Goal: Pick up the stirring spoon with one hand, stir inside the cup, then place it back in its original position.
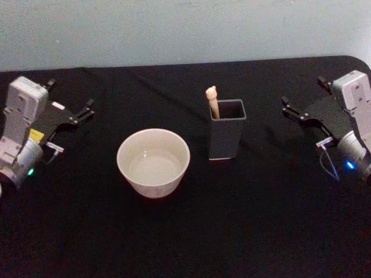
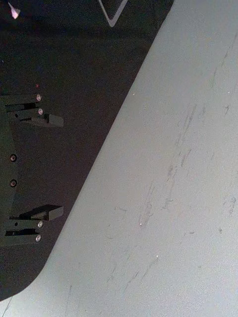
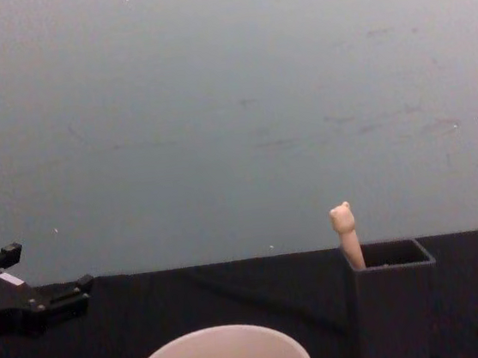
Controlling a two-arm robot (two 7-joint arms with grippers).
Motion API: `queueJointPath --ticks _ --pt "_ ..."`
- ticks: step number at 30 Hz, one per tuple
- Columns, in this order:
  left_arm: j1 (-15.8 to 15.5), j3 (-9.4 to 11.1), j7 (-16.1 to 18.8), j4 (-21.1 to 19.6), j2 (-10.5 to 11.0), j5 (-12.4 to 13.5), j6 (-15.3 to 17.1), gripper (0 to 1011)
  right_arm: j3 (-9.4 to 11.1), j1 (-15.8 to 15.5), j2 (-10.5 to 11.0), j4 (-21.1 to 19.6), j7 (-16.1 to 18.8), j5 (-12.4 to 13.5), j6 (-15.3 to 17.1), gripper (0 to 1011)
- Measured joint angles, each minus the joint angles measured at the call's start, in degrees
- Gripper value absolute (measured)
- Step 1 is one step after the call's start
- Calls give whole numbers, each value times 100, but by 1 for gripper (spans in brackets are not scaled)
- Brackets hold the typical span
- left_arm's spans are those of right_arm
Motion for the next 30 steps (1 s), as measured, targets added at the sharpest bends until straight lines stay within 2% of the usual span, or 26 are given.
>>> queueJointPath --ticks 30 --pt "0 0 0 0 0 0 0 1001 0 0 0 0 0 0 1 1002"
